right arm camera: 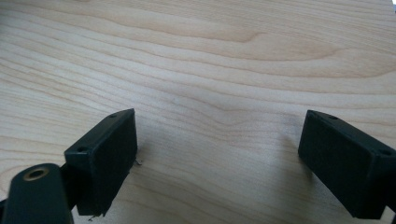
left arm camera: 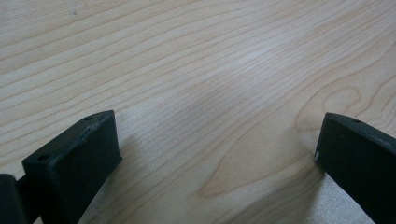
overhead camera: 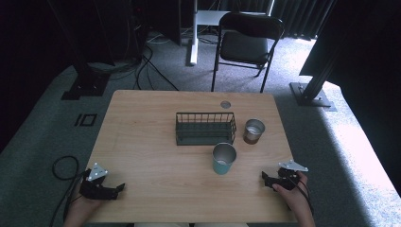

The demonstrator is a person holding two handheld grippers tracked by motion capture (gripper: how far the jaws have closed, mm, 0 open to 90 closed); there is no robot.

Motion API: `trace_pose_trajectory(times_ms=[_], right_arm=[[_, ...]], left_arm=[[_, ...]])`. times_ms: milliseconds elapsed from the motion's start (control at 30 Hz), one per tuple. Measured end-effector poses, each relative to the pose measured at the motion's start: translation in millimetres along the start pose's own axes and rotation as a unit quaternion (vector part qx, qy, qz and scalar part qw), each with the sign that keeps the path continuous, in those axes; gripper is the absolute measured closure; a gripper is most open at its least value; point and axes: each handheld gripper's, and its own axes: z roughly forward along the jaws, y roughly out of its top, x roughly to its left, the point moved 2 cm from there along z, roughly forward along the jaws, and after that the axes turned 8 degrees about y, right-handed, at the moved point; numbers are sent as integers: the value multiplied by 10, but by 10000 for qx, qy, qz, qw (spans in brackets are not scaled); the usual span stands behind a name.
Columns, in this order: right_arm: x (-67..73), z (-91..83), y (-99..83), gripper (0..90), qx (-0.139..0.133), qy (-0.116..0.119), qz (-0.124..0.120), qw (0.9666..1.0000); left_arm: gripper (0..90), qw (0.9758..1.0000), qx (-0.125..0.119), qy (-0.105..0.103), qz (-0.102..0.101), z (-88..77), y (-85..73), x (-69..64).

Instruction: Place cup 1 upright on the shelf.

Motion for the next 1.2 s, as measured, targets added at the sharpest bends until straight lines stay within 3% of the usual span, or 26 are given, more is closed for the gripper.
trace_pose_trajectory(times_ms=[400,467,633,867,1200], right_arm=[[0,0,1,113,1,-2,1,10000],[1,0,1,113,2,-2,0,10000],[0,0,0,113,3,-2,1,10000],[0,0,0,112,3,-2,1,10000],[0,0,1,112,3,-2,0,10000]], left_arm=[[5,10000,-12,24,58,10,18,14],[5,9998,-94,35,163,6,32,-12],[14,9992,-312,-183,167,7,75,-42],[14,9989,-289,-300,234,34,117,-90],[14,9963,-317,-568,564,106,297,-298]])
